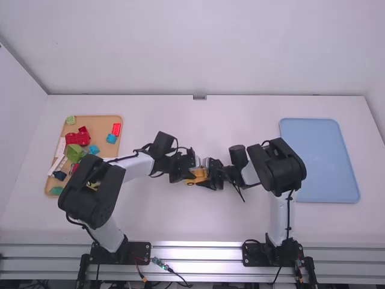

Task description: Assemble lego blocks to make yellow taxi

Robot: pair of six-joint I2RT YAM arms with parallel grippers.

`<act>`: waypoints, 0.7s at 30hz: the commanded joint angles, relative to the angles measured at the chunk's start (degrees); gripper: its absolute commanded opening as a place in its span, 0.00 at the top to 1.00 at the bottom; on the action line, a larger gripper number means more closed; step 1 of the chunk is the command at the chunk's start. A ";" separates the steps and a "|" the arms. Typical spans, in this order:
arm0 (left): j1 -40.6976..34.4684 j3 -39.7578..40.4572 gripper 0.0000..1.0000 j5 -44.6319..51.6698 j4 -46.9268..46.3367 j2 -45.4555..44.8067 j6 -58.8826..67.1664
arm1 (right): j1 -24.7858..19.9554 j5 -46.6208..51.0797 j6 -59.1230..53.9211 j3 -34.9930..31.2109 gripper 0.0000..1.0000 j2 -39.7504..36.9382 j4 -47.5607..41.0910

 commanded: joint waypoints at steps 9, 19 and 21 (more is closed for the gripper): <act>-2.56 3.45 0.99 -6.61 -7.61 2.58 -2.02 | 1.40 3.21 2.08 -0.33 0.49 0.59 -1.68; -6.01 3.34 0.99 -9.27 -7.61 2.60 -0.70 | 0.85 3.15 2.08 -0.26 0.50 0.59 -1.79; -5.99 3.34 0.99 -9.64 -7.67 2.60 -0.97 | 0.85 3.17 2.05 -0.28 0.50 0.59 -1.70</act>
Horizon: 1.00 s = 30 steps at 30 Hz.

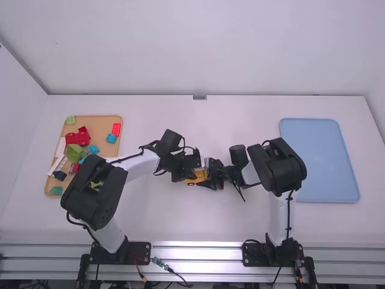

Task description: Assemble lego blocks to make yellow taxi

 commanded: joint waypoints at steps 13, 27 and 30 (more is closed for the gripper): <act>-2.08 -0.59 0.98 -2.67 -0.55 2.38 -1.36 | 1.09 3.34 2.32 -0.26 0.50 0.65 -1.55; -2.08 2.01 0.62 -2.50 -2.80 2.38 -4.16 | 1.11 3.34 2.32 -0.26 0.50 0.65 -1.64; -2.08 2.03 0.59 -2.50 -2.80 2.36 -4.29 | 1.14 3.32 2.32 -0.33 0.50 0.65 -1.60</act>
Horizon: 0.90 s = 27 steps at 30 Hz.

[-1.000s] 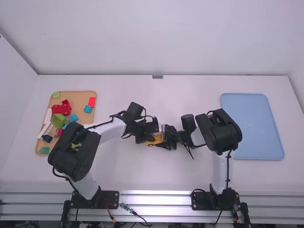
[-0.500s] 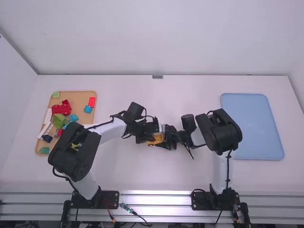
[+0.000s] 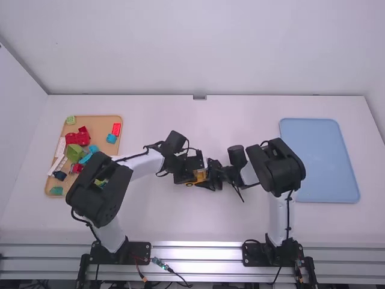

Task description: Assemble lego blocks to make yellow taxi

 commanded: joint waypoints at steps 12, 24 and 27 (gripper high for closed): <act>-0.37 0.44 0.08 0.08 0.33 -1.55 -1.32 | 0.37 4.48 1.86 -0.28 0.50 0.70 -1.95; 7.67 0.31 0.01 9.81 -8.13 -12.13 6.70 | 0.37 4.17 1.86 -0.31 0.19 0.70 -1.66; 12.37 -0.37 0.01 16.26 -10.01 -14.99 11.08 | 0.37 4.17 1.84 -0.31 0.10 0.70 -1.44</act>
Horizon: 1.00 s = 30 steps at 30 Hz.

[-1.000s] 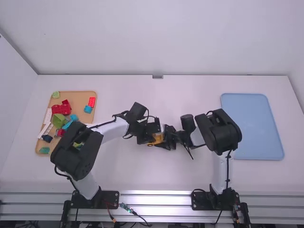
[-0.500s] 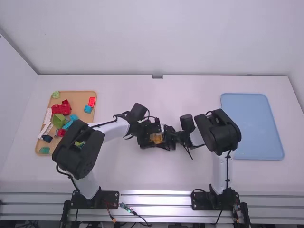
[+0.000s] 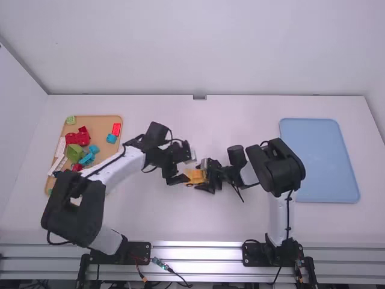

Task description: Assemble lego blocks to make yellow taxi

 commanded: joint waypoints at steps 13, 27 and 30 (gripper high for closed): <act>17.64 -9.18 0.01 23.03 2.47 -8.17 10.25 | 5.09 6.25 4.17 3.15 0.04 0.72 -1.66; 18.03 -9.64 0.01 22.33 2.51 -8.15 10.11 | 5.29 9.11 3.65 5.40 0.55 0.15 -6.36; 17.92 -9.68 0.01 21.13 2.49 -8.15 10.05 | 2.54 12.55 5.22 3.34 0.55 -4.15 -8.00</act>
